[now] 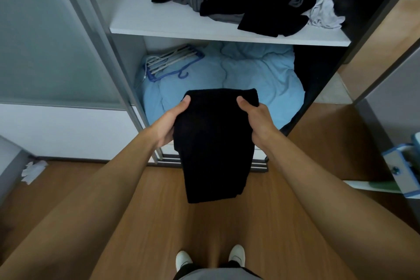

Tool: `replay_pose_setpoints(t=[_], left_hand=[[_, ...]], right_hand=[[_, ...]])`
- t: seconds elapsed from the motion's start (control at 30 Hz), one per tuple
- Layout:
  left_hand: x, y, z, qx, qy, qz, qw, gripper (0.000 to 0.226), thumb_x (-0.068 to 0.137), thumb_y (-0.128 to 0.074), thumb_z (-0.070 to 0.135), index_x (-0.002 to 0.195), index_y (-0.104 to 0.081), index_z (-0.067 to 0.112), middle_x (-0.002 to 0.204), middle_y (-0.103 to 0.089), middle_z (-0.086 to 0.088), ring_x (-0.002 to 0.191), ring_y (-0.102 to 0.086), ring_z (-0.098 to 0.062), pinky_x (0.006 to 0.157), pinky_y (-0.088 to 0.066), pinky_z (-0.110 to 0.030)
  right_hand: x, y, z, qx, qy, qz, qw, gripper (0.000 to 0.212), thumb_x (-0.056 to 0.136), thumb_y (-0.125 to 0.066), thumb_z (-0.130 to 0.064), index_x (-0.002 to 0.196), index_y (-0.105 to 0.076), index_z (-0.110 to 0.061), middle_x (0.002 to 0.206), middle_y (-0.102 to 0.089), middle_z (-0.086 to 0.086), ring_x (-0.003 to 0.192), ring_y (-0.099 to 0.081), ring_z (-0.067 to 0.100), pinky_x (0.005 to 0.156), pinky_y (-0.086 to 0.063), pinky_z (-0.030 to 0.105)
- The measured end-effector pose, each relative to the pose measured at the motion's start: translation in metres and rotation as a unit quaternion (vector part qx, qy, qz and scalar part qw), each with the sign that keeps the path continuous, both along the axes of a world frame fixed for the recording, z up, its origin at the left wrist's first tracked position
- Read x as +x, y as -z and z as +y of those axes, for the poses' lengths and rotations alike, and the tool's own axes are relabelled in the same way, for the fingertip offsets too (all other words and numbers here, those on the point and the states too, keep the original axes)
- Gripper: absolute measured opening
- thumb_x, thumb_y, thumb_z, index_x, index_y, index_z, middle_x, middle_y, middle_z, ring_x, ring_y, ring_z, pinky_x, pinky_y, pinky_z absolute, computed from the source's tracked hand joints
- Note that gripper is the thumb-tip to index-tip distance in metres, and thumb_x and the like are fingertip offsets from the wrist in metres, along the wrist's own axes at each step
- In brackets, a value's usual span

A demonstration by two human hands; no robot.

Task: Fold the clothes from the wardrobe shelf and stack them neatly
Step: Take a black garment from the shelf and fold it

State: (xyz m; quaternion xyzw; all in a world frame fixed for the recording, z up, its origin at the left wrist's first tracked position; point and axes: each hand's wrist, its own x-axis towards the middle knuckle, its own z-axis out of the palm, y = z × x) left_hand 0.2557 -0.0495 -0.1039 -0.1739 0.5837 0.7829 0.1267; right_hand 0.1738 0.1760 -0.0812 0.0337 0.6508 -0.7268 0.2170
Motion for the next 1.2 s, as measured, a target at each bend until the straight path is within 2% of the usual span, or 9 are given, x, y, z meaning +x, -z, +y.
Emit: replay_pose_setpoints(t=[0.2, 0.37, 0.47, 0.53, 0.7, 0.83, 0.97, 1.1, 1.2], left_hand=[[0.013, 0.018, 0.016, -0.122, 0.055, 0.042, 0.99, 0.072, 0.073, -0.083, 0.047, 0.133, -0.058, 0.016, 0.125, -0.07, -0.001, 0.118, -0.064, -0.016, 0.107, -0.045, -0.035], [0.0, 0.012, 0.035, -0.042, -0.089, 0.078, 0.992, 0.024, 0.094, -0.067, 0.023, 0.117, -0.066, 0.017, 0.108, -0.076, -0.004, 0.1, -0.072, -0.021, 0.079, -0.059, -0.028], [-0.004, 0.001, 0.033, 0.025, -0.138, 0.074, 0.987, 0.021, 0.092, -0.067, 0.026, 0.109, -0.071, 0.016, 0.105, -0.076, -0.01, 0.095, -0.074, -0.025, 0.072, -0.059, -0.031], [-0.007, -0.007, 0.027, 0.027, -0.146, 0.058, 0.987, 0.027, 0.09, -0.069, 0.031, 0.111, -0.071, 0.014, 0.107, -0.075, -0.012, 0.096, -0.073, -0.027, 0.072, -0.059, -0.034], [-0.01, -0.02, 0.011, -0.11, -0.152, 0.002, 0.982, 0.065, 0.074, -0.077, 0.057, 0.124, -0.058, 0.02, 0.114, -0.073, -0.007, 0.092, -0.074, -0.018, 0.069, -0.06, -0.03], [-0.002, -0.012, 0.001, -0.205, -0.079, 0.035, 0.975, 0.105, 0.062, -0.083, 0.061, 0.148, -0.027, 0.046, 0.15, -0.036, 0.008, 0.127, -0.042, -0.006, 0.105, -0.038, -0.032], [0.0, -0.01, 0.001, -0.267, 0.029, 0.094, 0.959, 0.103, 0.059, -0.092, 0.033, 0.146, -0.039, 0.042, 0.143, -0.047, 0.014, 0.129, -0.048, -0.006, 0.11, -0.039, -0.028], [-0.002, -0.012, 0.004, -0.414, 0.147, 0.069, 0.896, 0.114, 0.069, -0.09, 0.017, 0.156, -0.018, 0.032, 0.146, -0.037, 0.013, 0.133, -0.036, -0.006, 0.108, -0.027, -0.018], [-0.005, -0.011, 0.006, -0.48, 0.168, 0.053, 0.859, 0.102, 0.074, -0.083, 0.013, 0.155, -0.023, 0.024, 0.149, -0.04, 0.006, 0.131, -0.038, -0.011, 0.105, -0.028, -0.019]], right_hand=[[-0.011, -0.014, 0.002, 0.02, 0.023, -0.129, 0.991, 0.035, 0.092, -0.069, -0.033, 0.117, -0.065, -0.009, 0.105, -0.073, 0.011, 0.091, -0.072, 0.027, 0.075, -0.062, 0.039], [-0.021, -0.024, 0.016, 0.012, -0.016, -0.077, 0.997, 0.044, 0.086, -0.07, -0.049, 0.112, -0.07, -0.014, 0.097, -0.077, 0.005, 0.086, -0.075, 0.02, 0.075, -0.059, 0.031], [-0.01, -0.012, 0.026, 0.067, -0.079, -0.018, 0.994, 0.078, 0.075, -0.073, -0.062, 0.135, -0.058, -0.015, 0.121, -0.071, 0.004, 0.11, -0.069, 0.019, 0.101, -0.05, 0.032], [-0.002, -0.001, 0.027, 0.087, -0.102, 0.0, 0.991, 0.066, 0.081, -0.072, -0.055, 0.131, -0.061, -0.015, 0.117, -0.073, 0.003, 0.109, -0.069, 0.018, 0.101, -0.05, 0.031], [0.0, -0.007, 0.009, 0.058, -0.026, 0.004, 0.998, 0.021, 0.092, -0.068, -0.034, 0.101, -0.069, -0.015, 0.081, -0.078, -0.002, 0.077, -0.075, 0.014, 0.06, -0.057, 0.021], [-0.003, -0.016, 0.0, 0.067, -0.013, -0.043, 0.997, 0.031, 0.092, -0.068, -0.033, 0.113, -0.066, -0.009, 0.092, -0.075, 0.004, 0.076, -0.074, 0.019, 0.057, -0.057, 0.024], [-0.008, -0.018, 0.003, 0.098, -0.005, -0.095, 0.991, 0.037, 0.096, -0.064, -0.031, 0.124, -0.059, -0.006, 0.102, -0.07, 0.008, 0.08, -0.069, 0.02, 0.06, -0.058, 0.028], [-0.012, -0.017, 0.004, 0.144, -0.009, -0.107, 0.984, 0.041, 0.098, -0.062, -0.03, 0.128, -0.055, -0.004, 0.105, -0.068, 0.01, 0.079, -0.068, 0.022, 0.063, -0.058, 0.031], [-0.015, -0.014, 0.004, 0.175, -0.011, -0.109, 0.979, 0.051, 0.095, -0.066, -0.031, 0.135, -0.049, -0.003, 0.116, -0.066, 0.013, 0.09, -0.069, 0.025, 0.063, -0.059, 0.032]])
